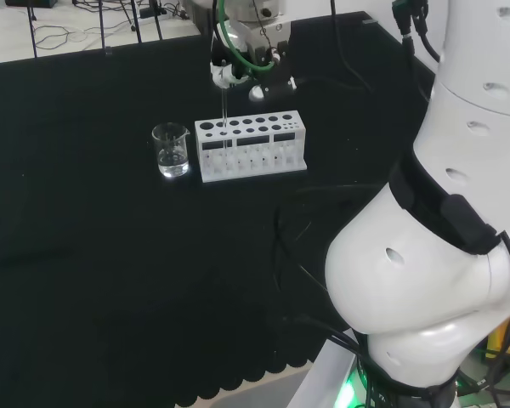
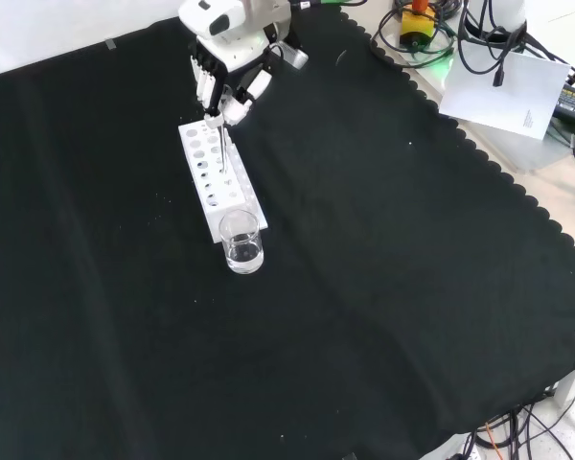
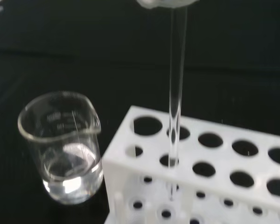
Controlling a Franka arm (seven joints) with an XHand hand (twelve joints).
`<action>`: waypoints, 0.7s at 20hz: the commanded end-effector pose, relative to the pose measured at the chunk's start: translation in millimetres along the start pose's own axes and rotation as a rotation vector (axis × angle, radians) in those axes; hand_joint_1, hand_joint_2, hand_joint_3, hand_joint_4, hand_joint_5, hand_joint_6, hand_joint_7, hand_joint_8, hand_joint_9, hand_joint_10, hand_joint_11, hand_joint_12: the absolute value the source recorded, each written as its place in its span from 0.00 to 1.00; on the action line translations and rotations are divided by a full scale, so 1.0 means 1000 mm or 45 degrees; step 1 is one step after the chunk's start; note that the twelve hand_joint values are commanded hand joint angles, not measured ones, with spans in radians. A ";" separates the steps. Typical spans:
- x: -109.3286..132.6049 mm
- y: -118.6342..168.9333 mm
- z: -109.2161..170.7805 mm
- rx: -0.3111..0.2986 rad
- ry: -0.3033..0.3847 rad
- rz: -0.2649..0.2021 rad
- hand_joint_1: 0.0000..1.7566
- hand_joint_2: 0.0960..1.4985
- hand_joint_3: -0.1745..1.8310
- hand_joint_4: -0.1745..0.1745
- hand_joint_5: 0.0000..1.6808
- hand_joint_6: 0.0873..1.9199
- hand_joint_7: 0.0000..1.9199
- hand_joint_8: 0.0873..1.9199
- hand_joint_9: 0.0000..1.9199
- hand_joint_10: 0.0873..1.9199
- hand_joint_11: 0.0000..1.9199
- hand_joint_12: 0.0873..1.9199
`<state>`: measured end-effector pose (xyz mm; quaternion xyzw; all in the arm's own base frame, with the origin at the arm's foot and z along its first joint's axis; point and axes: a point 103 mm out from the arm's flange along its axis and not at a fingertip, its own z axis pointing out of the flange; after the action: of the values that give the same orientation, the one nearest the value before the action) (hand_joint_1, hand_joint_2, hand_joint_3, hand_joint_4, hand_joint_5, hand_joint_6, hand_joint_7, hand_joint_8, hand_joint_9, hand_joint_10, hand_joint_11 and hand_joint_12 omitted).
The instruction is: Take the glass rod from the white test tube rack.
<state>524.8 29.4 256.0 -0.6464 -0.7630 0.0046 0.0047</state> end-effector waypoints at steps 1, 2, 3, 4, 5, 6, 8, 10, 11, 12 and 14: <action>0.023 -0.008 -0.047 -0.020 -0.021 -0.011 0.75 0.69 0.00 0.00 0.79 0.08 0.67 0.37 0.78 0.46 0.82 0.34; 0.026 -0.010 -0.053 -0.010 -0.021 -0.012 0.75 0.69 0.00 0.00 0.80 0.07 0.68 0.37 0.78 0.46 0.82 0.34; 0.028 -0.013 -0.061 0.031 -0.034 -0.002 0.75 0.69 0.00 0.00 0.80 0.06 0.68 0.36 0.78 0.46 0.82 0.34; 0.030 -0.014 -0.065 0.051 -0.041 -0.005 0.75 0.69 0.00 0.00 0.80 0.06 0.68 0.36 0.78 0.46 0.82 0.34; 0.030 -0.015 -0.068 0.059 -0.045 -0.006 0.75 0.69 0.00 0.00 0.81 0.05 0.68 0.36 0.78 0.46 0.82 0.34; 0.031 -0.018 -0.073 0.064 -0.045 -0.012 0.75 0.69 0.00 0.00 0.81 0.05 0.68 0.36 0.78 0.46 0.82 0.34; 0.032 -0.023 -0.083 0.071 -0.044 -0.004 0.75 0.69 0.00 0.00 0.81 0.05 0.68 0.36 0.79 0.45 0.82 0.33; 0.033 -0.031 -0.096 0.083 -0.053 0.010 0.75 0.69 0.00 0.00 0.82 0.03 0.68 0.36 0.79 0.45 0.82 0.33; 0.034 -0.033 -0.099 0.088 -0.054 0.016 0.75 0.69 0.00 0.00 0.82 0.03 0.68 0.35 0.79 0.45 0.83 0.33; 0.035 -0.039 -0.107 0.083 -0.049 0.012 0.75 0.69 0.00 0.00 0.82 0.02 0.68 0.35 0.79 0.45 0.83 0.33; 0.036 -0.049 -0.116 0.058 -0.048 0.017 0.75 0.69 0.00 0.00 0.82 0.02 0.68 0.35 0.79 0.44 0.83 0.33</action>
<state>491.5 52.1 339.4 -0.6474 -0.7610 0.0395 0.0151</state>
